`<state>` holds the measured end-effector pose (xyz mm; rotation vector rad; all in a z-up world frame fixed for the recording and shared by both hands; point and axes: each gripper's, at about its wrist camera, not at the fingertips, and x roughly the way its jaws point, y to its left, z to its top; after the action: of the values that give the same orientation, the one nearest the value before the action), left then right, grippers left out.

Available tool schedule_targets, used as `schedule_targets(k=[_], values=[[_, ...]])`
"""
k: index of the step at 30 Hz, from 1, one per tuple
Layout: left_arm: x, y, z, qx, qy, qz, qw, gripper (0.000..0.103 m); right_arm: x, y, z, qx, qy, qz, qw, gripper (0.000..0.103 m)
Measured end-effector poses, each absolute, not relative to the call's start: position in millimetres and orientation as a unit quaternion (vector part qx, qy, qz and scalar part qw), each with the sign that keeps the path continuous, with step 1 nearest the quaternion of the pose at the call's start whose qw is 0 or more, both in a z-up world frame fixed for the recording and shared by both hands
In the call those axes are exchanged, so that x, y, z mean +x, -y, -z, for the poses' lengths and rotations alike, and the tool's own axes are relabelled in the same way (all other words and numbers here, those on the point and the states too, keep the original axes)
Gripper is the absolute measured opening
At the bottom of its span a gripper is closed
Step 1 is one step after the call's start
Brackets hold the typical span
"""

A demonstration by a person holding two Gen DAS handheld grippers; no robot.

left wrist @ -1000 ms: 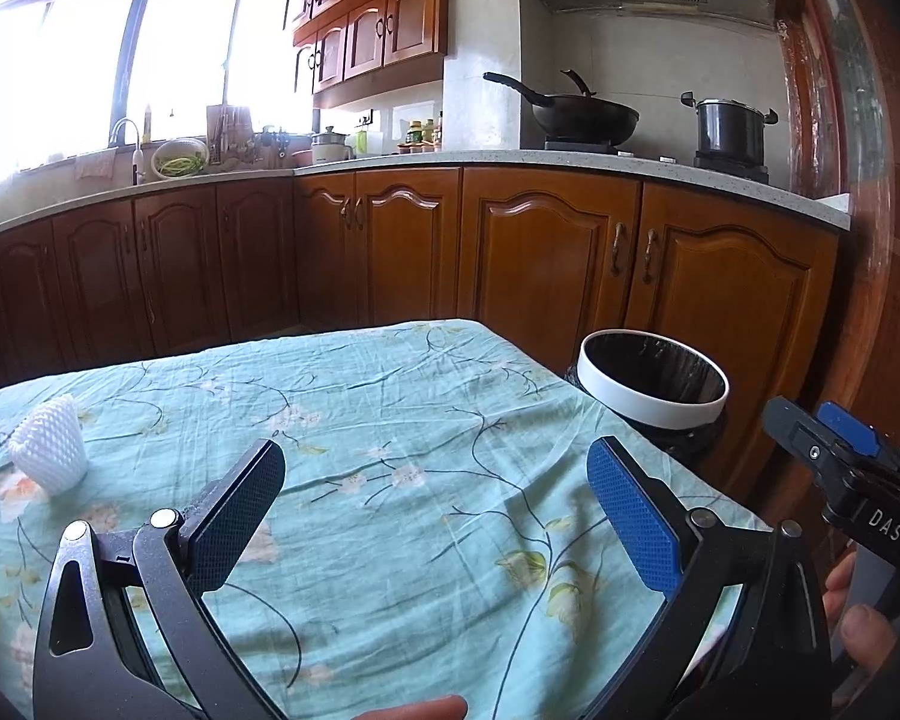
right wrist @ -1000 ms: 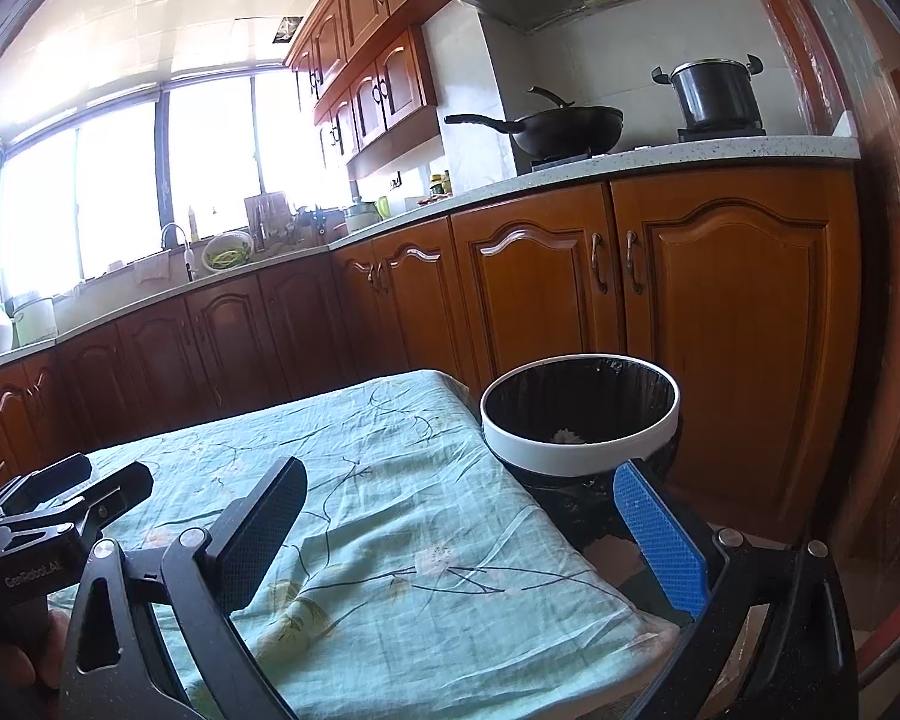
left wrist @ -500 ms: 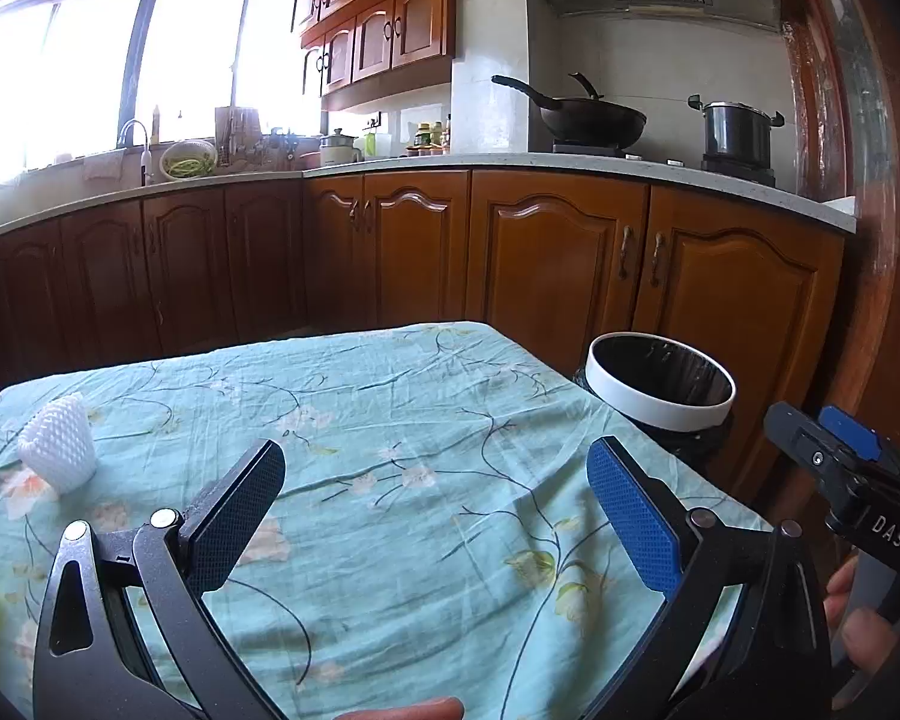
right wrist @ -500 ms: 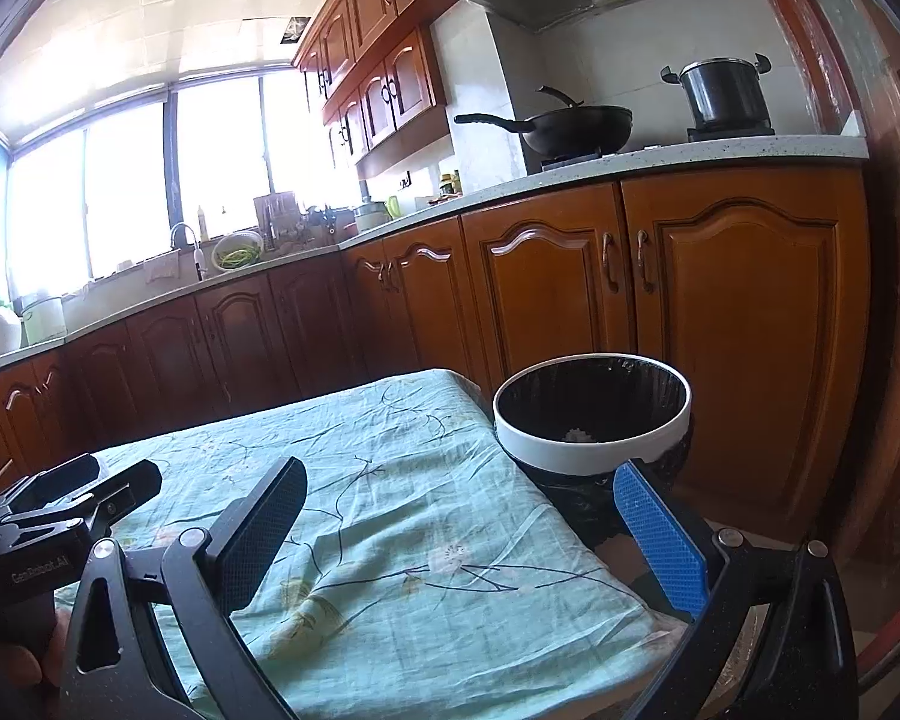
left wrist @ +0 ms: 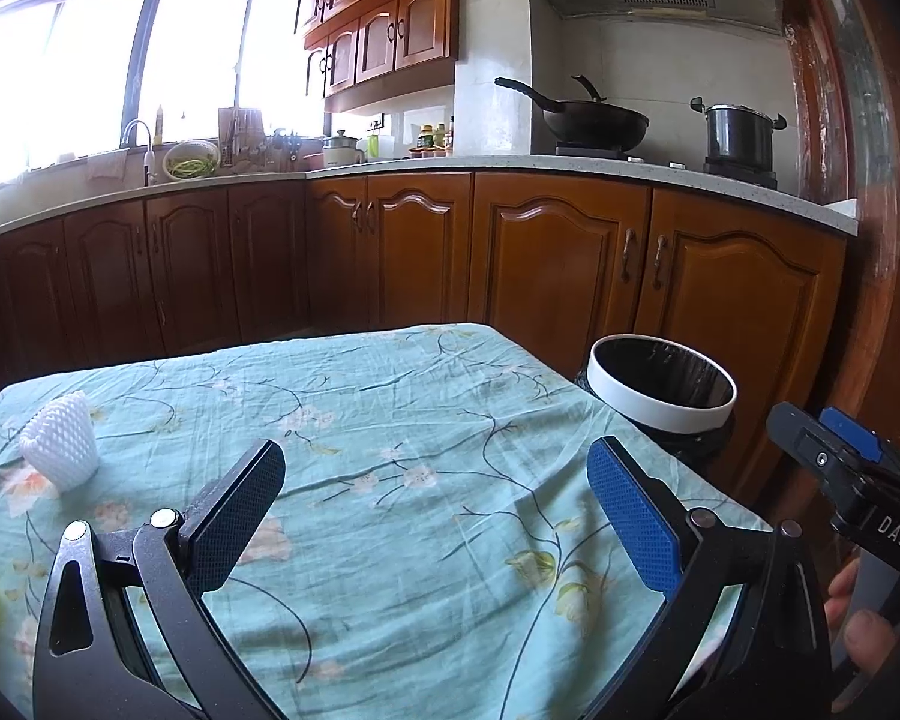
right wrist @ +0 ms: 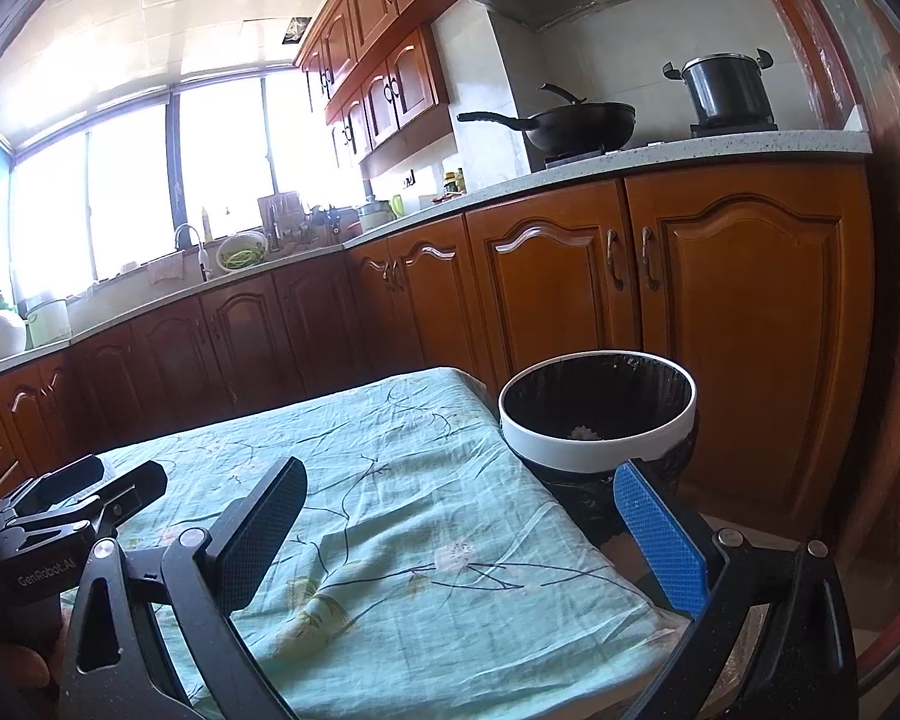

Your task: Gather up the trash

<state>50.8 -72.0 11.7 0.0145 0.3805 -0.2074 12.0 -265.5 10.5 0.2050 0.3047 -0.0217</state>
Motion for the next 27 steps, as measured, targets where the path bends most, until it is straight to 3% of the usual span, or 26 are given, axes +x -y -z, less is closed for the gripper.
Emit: schedule_targets(k=[27], values=[[54.0,76.5,-8.6,0.007,-0.194,0.103,0.976,0.103,14.6,265.9,-11.1,0.110,-0.154,0.001,0.982,0.103]])
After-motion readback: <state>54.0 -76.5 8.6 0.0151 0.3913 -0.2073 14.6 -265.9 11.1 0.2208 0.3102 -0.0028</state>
